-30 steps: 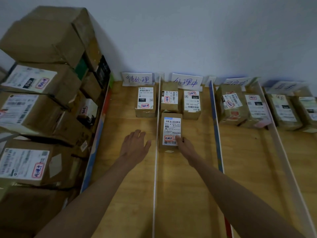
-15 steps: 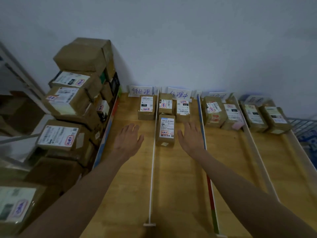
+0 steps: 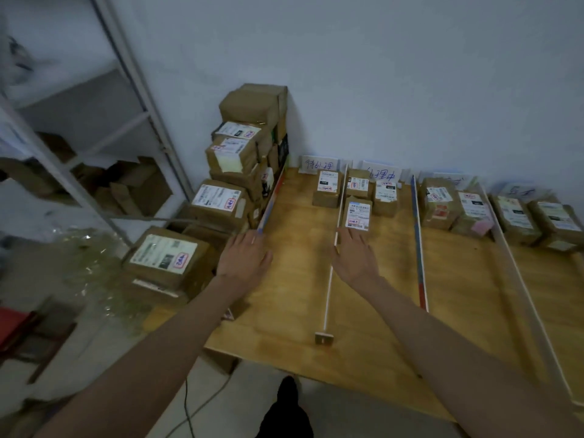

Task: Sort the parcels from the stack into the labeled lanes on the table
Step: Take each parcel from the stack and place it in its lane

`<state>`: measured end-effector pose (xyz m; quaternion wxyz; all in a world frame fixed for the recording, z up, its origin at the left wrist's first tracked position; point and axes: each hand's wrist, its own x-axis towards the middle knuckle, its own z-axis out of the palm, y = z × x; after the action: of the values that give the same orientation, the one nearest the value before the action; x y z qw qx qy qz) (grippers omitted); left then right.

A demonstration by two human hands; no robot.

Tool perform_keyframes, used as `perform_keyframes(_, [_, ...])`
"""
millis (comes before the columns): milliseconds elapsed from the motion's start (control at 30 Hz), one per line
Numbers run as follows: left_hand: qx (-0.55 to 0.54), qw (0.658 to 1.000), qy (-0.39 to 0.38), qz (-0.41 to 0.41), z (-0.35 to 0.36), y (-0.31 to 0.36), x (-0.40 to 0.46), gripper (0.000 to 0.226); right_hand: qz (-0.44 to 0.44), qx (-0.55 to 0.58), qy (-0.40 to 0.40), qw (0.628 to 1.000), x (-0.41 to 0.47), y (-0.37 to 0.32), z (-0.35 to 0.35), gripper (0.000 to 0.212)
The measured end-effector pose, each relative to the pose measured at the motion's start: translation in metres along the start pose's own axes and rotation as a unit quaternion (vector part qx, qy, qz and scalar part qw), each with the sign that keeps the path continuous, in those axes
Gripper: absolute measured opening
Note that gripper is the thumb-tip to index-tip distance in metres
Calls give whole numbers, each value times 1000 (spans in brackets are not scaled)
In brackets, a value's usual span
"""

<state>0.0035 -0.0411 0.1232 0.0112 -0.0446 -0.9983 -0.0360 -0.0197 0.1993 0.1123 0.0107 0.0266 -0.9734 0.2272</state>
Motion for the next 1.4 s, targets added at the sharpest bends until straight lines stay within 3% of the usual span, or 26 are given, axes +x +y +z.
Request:
perform_keyframes(167, [-10,998,50,-27,-22,-58,-32,37,-31,11,-26,999,-13,-59,12,49])
perform_keyframes(333, [-41,993,68,-82,-39,-121,-44,43,-48,40,-44,997,-10,-119,36,45])
perform_keyframes(600, [-61,989,19,-137,-34,-233,-42,52,-30,101,-124,987,1,-209,88,49])
perform_keyframes(833, [-212,955,-88,-189,-10,-274,-39,68,37,213,-176,960,11,-262,120,52])
perform_keyframes(1100, [-274,950,-34,-146,-17,-274,-35,56,80,271,-153,947,3,-275,115,37])
perform_keyframes(1233, [-312,947,-22,-75,-46,-275,-12,58,84,316,-190,926,-4,-272,83,43])
perform_keyframes(1400, [-325,945,-22,30,-82,-242,22,56,110,321,-199,919,-13,-260,49,34])
